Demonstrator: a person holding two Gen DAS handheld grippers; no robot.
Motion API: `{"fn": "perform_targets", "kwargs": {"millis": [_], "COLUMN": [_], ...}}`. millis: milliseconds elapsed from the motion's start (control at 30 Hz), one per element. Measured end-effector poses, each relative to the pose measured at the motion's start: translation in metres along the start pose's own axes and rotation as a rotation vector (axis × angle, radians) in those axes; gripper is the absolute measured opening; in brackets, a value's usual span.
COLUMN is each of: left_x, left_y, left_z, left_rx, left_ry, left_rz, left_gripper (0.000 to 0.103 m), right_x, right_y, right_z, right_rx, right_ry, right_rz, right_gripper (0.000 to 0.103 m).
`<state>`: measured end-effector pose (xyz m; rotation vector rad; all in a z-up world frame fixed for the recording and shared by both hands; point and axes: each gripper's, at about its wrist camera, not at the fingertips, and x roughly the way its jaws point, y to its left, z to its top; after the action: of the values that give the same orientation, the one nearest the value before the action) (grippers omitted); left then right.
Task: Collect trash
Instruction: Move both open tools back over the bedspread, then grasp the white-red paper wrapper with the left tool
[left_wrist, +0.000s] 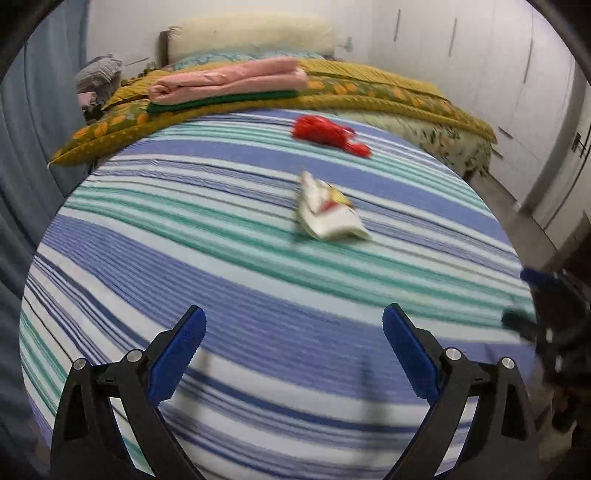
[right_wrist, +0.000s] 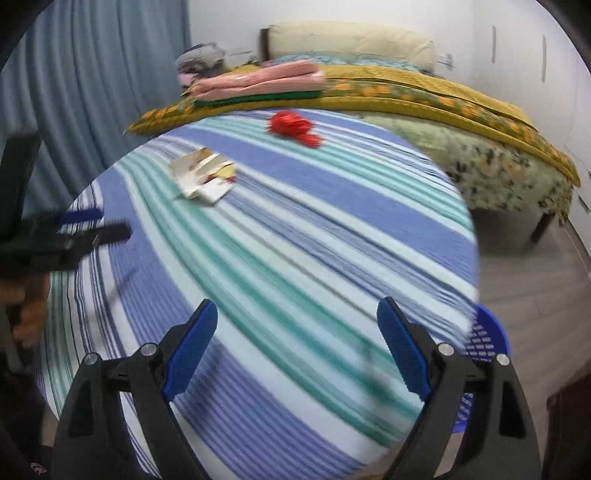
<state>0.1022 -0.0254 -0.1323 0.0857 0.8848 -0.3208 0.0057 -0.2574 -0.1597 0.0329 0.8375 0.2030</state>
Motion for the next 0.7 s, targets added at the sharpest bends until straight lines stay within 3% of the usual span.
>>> {"fn": "perform_targets", "kwargs": {"millis": [333, 700], "left_x": [0.026, 0.065], "left_y": [0.002, -0.011], "left_z": [0.044, 0.064], "left_rx": [0.023, 0.053], "left_ry": [-0.039, -0.011], "left_rz": [-0.031, -0.055], "left_gripper": [0.093, 0.067], "right_x": [0.013, 0.028], "right_y": [0.017, 0.001], "right_z": [-0.001, 0.009], "right_rx": [-0.028, 0.003], "right_ry": [0.033, 0.043], "right_rz": [-0.006, -0.011], "right_gripper": [0.086, 0.086]}}
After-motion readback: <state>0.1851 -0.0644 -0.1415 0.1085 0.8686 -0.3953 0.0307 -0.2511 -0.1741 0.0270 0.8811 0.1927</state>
